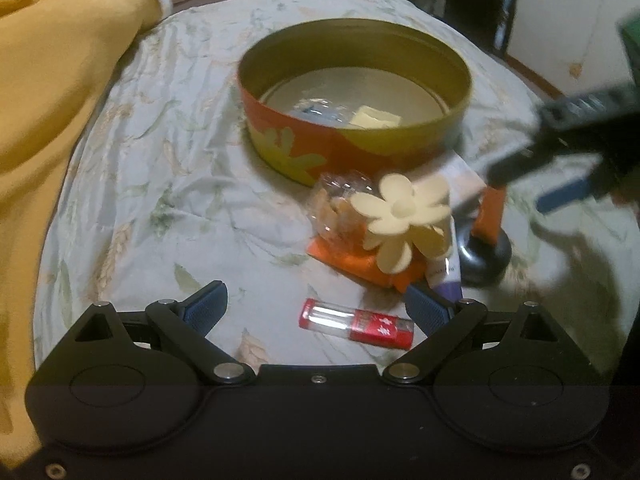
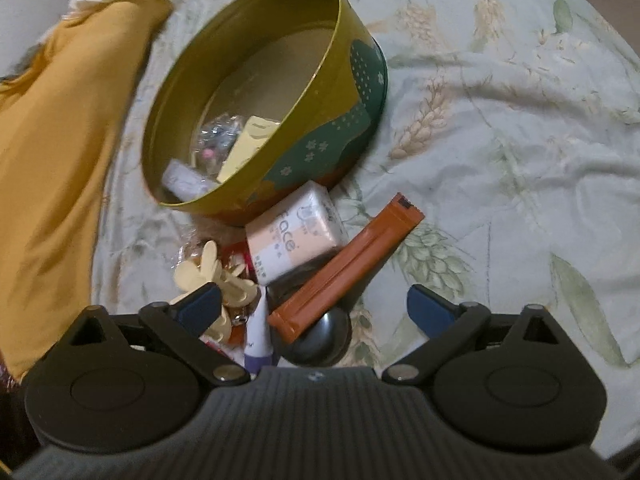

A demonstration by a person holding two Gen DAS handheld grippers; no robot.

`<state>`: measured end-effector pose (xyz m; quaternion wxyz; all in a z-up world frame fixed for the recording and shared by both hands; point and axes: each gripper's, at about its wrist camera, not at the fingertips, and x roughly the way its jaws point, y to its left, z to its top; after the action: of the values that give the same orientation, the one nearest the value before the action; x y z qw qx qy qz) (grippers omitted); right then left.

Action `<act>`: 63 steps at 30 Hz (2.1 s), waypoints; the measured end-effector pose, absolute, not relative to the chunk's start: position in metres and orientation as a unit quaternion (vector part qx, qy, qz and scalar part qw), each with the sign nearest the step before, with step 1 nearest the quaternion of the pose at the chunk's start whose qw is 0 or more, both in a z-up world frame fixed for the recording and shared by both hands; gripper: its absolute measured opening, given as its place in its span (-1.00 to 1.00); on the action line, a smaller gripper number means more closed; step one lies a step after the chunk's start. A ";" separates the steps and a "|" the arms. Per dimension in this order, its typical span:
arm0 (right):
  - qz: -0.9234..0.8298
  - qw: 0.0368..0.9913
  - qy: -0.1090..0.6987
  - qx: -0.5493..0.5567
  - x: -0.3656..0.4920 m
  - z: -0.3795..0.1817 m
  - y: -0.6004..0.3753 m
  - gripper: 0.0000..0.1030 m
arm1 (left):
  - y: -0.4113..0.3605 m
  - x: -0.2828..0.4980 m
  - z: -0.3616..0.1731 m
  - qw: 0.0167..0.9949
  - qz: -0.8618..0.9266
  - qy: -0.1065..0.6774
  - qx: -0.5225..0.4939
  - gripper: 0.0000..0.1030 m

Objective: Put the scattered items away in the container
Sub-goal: 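Grasp the orange strip with the right gripper and lift it, then carry the orange strip into the tin with the right gripper while the left gripper hovers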

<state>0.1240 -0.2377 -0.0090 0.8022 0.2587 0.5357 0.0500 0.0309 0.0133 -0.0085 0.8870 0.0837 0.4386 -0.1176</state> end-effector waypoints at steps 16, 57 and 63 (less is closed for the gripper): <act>-0.001 0.788 0.558 0.260 0.138 -0.025 -0.235 -0.80 | -0.006 0.028 -0.032 0.870 -0.151 0.454 0.120 0.85; 0.134 0.852 0.505 0.046 0.131 0.100 -0.217 -0.94 | 0.009 0.047 -0.042 0.858 -0.169 0.477 0.091 0.85; 0.141 0.862 0.485 0.045 0.152 0.122 -0.214 -0.94 | 0.011 0.050 -0.042 0.849 -0.200 0.480 0.096 0.85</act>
<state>0.1525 -0.2135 0.1217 0.8617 0.0445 0.4852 0.1415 0.0504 0.0111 -0.0425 0.8490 0.0962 0.4795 -0.2000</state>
